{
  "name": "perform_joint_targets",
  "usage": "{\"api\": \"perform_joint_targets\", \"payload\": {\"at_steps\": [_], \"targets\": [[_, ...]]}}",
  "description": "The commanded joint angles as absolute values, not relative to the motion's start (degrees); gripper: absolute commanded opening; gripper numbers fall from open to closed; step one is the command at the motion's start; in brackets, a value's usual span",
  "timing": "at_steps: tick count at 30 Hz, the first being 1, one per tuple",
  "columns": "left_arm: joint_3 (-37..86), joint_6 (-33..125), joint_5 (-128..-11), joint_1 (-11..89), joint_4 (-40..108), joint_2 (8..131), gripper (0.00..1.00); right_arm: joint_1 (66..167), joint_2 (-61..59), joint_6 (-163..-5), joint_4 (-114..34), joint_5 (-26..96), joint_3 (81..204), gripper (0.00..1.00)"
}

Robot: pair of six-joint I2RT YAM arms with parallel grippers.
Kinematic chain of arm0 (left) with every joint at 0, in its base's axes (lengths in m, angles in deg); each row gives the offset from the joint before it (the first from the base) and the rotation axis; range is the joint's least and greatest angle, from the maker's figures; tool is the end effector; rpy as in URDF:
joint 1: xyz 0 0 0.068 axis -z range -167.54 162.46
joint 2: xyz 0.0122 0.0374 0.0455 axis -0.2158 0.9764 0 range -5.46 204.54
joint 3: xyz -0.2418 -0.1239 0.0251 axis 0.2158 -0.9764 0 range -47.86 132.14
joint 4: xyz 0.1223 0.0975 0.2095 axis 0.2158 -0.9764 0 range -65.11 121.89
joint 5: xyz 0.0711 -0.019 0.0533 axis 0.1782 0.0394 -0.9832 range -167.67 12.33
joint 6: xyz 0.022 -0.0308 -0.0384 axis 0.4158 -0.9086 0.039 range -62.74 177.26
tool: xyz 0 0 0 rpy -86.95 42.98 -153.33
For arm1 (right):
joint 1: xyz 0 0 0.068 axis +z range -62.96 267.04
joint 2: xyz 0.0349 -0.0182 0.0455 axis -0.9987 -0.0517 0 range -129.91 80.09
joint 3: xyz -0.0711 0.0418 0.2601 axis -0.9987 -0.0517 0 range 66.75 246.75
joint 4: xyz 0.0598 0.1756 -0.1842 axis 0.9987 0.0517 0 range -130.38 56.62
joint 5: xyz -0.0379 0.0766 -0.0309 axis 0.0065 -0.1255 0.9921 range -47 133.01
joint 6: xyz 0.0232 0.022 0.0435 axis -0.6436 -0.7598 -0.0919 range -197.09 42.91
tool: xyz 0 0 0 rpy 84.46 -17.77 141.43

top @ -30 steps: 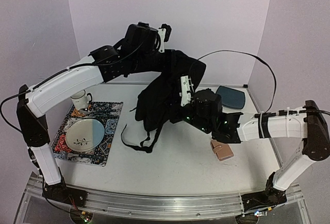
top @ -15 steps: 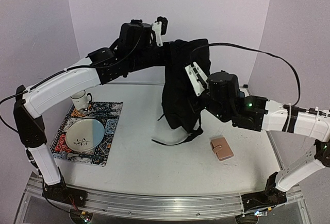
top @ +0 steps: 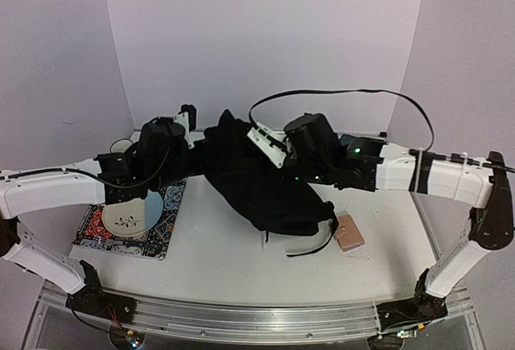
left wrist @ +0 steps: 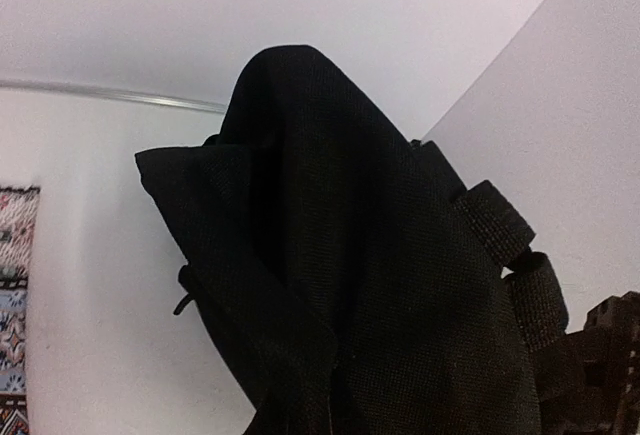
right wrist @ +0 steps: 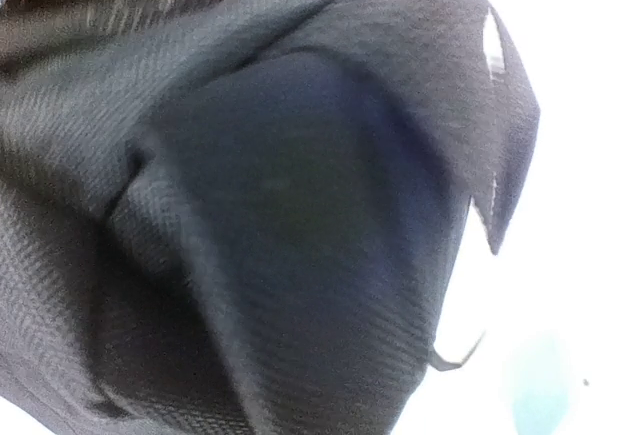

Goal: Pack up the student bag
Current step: Turn over the student bag at the center of the board.

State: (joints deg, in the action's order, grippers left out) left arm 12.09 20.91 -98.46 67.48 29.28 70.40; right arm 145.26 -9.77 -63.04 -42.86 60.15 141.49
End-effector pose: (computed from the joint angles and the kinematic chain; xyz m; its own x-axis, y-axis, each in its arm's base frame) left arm 0.1876 -0.2461 0.3260 -0.4863 -0.2715 -0.8305 0.3536 0.8080 -0.4712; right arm 0.2074 0.3148 0.3479 0.0486 -0.3620 -0.9309 -0.6690 0.6802 -0.2995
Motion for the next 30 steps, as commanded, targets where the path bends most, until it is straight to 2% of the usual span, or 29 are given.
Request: {"api": "perform_joint_targets", "payload": {"at_steps": [1,4,6,9,13,15,17,20,24,25,28,30], "targets": [[1.53,16.33,-108.0,65.61,27.22,66.63,0.02,145.12,-16.66,-71.73,-44.23,50.26,145.02,0.03],[-3.4,15.53,-110.65,65.4,26.23,67.07,0.04,145.94,-21.87,-75.46,-44.08,43.91,146.79,0.09],[-5.2,14.15,-113.05,65.31,23.73,67.56,0.09,146.18,-24.17,-78.16,-43.62,39.34,147.62,0.18],[-7.25,13.76,-115.29,65.29,20.98,66.83,0.24,146.33,-25.16,-81.5,-42.08,36.76,147.38,0.36],[-7.7,15.79,-116.74,65.29,17.95,63.28,0.39,145.83,-22.39,-83.21,-36.33,41.69,146.21,0.52],[-7.0,18.65,-116.56,65.29,17.21,60.94,0.48,144.52,-20.01,-83.97,-33.39,42.94,145.58,0.57],[-5.54,21.25,-116.58,65.33,16.42,59.26,0.61,142.42,-17.4,-84.59,-32.01,42.96,144.22,0.62],[-2.03,25.3,-116.05,65.29,15.21,57.83,0.73,139.25,-13.14,-84.32,-31.77,39.32,141.27,0.77],[2.36,29.84,-112.45,65.29,14.63,57.94,0.81,134.51,-10.53,-84.93,-31.68,39.25,138.14,0.79],[3.61,31.16,-110.82,65.29,14.66,58.88,0.82,133.39,-10.45,-85.57,-31.56,39.87,137.61,0.78],[8.13,34.96,-104.13,65.4,14.67,63.87,0.82,130.55,-11.71,-86.52,-31.23,41.82,136.86,0.64],[11.55,36.64,-99.46,65.69,14.86,68.51,0.79,130.12,-13.86,-86.84,-30.31,42.97,137.65,0.6]]}}
